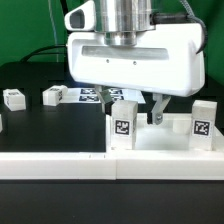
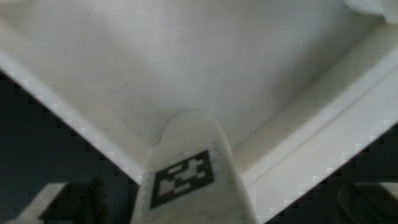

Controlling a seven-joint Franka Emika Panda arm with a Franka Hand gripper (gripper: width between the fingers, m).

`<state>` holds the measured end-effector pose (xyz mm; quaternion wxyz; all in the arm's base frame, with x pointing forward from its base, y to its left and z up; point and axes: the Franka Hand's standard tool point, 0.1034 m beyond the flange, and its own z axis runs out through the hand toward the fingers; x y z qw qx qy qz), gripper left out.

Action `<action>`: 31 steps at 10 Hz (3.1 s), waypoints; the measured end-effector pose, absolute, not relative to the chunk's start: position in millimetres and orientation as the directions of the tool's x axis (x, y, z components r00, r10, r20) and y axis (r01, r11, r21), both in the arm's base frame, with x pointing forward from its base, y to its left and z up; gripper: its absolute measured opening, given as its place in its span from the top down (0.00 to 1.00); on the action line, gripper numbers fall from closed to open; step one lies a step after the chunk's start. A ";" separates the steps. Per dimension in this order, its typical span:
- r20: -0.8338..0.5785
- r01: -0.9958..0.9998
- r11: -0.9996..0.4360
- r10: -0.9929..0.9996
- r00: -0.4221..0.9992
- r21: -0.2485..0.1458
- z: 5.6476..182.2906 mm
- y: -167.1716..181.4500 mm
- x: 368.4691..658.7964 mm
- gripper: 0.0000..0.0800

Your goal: Assemble square table

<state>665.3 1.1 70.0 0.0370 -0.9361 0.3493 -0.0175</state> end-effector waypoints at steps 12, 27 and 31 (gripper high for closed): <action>0.000 -0.782 -0.619 -0.784 0.621 -0.075 70.4 -2.8 665.6 0.64; -0.120 -0.922 0.386 -0.917 -0.380 -0.035 75.7 2.0 673.0 0.21; -0.157 -0.931 0.361 -0.924 -0.348 -0.057 113.0 43.9 672.8 0.19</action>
Offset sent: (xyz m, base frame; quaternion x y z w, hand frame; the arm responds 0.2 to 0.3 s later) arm 0.0000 0.0000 0.0000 0.0000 0.0000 -0.0650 0.9979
